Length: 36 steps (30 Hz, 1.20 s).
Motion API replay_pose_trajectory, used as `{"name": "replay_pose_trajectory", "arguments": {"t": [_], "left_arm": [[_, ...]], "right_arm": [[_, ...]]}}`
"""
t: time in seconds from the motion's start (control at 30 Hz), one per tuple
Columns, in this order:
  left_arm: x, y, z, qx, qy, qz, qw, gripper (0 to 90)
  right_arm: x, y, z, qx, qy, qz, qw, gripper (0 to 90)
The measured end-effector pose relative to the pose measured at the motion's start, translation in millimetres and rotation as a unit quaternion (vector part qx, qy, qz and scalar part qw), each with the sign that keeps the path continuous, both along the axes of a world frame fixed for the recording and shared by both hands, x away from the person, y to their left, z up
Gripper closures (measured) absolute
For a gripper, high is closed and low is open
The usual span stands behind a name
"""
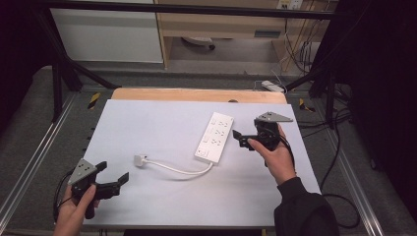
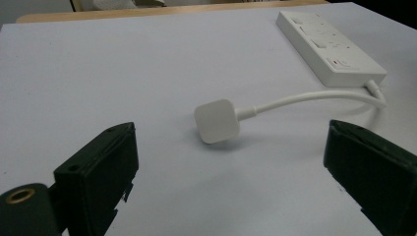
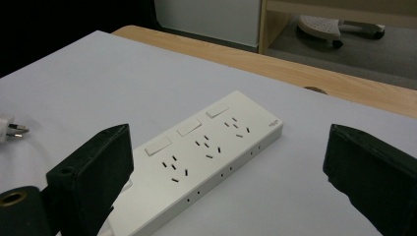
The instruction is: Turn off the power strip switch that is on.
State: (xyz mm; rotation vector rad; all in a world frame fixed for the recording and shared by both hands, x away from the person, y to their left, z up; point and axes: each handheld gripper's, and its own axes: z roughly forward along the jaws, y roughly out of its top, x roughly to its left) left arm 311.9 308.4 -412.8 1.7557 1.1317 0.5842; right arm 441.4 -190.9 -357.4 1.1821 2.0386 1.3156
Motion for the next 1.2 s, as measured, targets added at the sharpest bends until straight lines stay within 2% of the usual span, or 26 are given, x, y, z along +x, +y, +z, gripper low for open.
{"name": "replay_pose_trajectory", "arguments": {"t": [0.2, 0.73, 1.2], "left_arm": [[0.0, 0.0, -0.1, 0.0, 0.001, -0.001, 1.0, 6.3], [-0.1, -0.2, 0.1, -0.002, 0.001, -0.001, 1.0, 6.0], [0.3, 0.1, -0.2, 0.0, 0.002, -0.002, 1.0, 6.0]], "right_arm": [[8.2, 6.2, -0.5, -0.001, 0.004, 0.002, 1.0, 6.2], [22.0, 21.8, -3.2, -0.007, -0.001, -0.002, 1.0, 4.9], [35.2, 33.1, -5.7, -0.011, 0.0, -0.003, 0.9999, 7.8]]}}
